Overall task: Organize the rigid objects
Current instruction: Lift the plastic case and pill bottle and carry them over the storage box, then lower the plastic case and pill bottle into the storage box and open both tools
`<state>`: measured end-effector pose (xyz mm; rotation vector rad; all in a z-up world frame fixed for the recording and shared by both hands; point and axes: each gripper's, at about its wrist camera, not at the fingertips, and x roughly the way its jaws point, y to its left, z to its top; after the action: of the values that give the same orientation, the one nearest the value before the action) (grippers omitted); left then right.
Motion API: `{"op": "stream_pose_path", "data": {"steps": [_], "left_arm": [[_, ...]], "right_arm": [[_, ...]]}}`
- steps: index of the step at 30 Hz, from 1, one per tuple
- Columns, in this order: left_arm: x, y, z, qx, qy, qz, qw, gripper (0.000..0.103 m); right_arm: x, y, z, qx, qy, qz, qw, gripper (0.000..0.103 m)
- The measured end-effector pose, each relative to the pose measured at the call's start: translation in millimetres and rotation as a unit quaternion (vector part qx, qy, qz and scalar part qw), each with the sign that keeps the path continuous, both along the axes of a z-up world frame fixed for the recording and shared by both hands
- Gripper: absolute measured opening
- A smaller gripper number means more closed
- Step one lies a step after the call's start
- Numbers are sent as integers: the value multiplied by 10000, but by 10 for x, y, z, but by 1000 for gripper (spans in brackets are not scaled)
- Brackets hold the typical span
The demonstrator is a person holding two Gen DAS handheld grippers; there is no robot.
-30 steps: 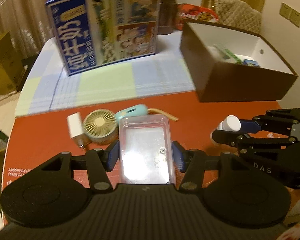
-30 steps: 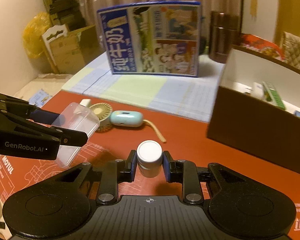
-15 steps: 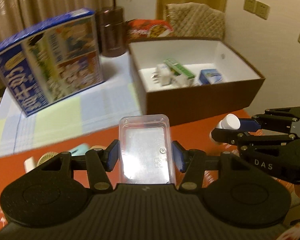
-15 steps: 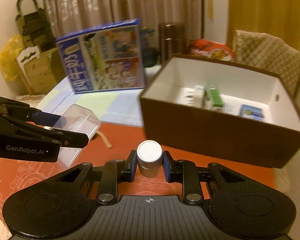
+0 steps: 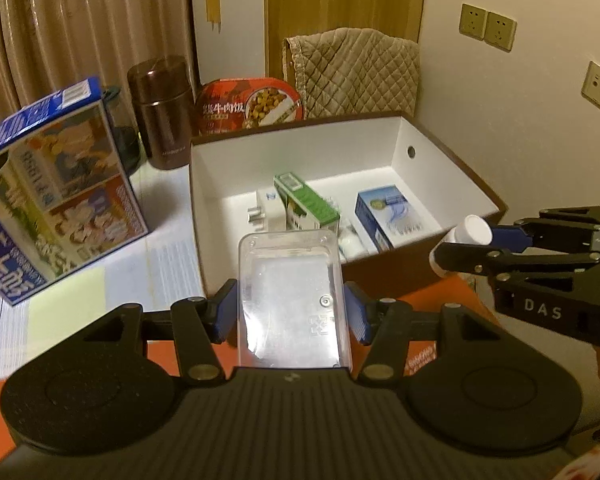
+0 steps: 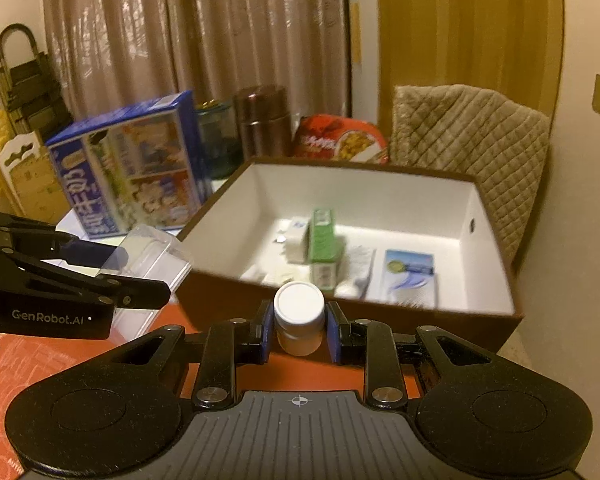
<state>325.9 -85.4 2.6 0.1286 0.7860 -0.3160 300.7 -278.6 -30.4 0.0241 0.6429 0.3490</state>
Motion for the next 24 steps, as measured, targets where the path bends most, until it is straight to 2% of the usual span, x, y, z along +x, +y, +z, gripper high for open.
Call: {"op": "stream_pose_path", "data": {"steps": [9, 24], "left_arm": [[531, -121, 28, 160, -51, 183, 9997, 52], [1309, -128, -296, 418, 344, 362, 9979, 52]], "right_arm": [[492, -227, 73, 123, -5, -57, 9999, 24], [1312, -257, -177, 55, 330, -170, 9993, 24]]}}
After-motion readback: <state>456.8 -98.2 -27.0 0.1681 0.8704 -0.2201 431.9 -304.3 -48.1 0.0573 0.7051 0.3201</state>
